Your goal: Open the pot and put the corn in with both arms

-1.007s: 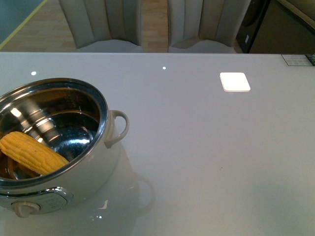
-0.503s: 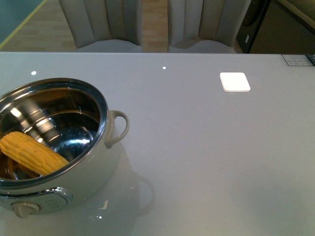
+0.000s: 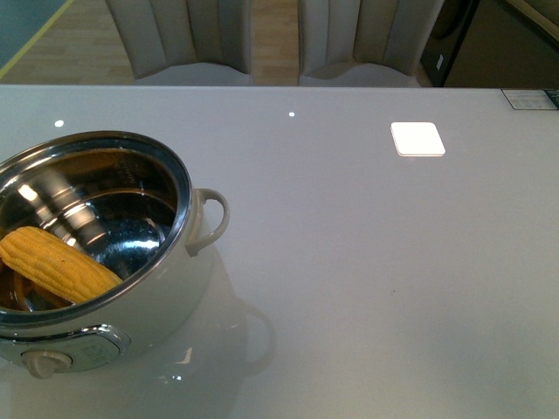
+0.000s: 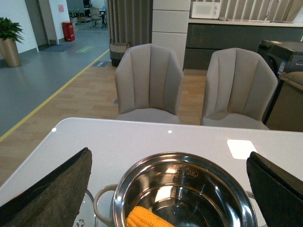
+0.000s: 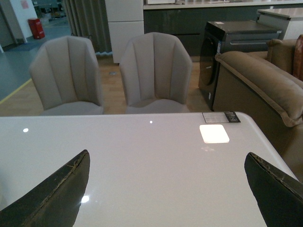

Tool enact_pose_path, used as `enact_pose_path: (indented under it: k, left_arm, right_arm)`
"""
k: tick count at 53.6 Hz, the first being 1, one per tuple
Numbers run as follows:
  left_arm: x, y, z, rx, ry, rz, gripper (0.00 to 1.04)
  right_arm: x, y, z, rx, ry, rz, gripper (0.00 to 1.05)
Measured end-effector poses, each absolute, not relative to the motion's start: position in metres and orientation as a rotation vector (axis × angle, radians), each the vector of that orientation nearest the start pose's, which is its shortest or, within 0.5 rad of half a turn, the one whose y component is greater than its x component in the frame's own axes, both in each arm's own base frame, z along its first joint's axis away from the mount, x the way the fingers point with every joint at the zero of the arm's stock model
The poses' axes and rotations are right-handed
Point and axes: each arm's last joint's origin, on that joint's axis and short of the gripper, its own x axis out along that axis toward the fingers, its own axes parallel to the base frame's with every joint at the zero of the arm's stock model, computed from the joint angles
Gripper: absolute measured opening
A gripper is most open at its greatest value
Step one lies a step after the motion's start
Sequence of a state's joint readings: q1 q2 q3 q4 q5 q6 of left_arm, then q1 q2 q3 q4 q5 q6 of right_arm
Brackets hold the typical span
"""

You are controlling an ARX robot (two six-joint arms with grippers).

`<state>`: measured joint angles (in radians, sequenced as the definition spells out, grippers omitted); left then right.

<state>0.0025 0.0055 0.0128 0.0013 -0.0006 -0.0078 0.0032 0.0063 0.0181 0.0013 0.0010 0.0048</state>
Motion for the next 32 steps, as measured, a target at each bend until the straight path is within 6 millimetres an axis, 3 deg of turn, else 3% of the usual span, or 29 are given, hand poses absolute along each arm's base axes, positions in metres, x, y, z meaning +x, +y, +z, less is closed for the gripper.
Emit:
enact_pose_path:
  k: [32]
  left_arm:
    - [0.0973,0.0003,0.1676,-0.008,-0.009,0.003,0.98]
  right_arm:
    - [0.097,0.0003,0.1693,0.005,-0.013,0.002,0.96]
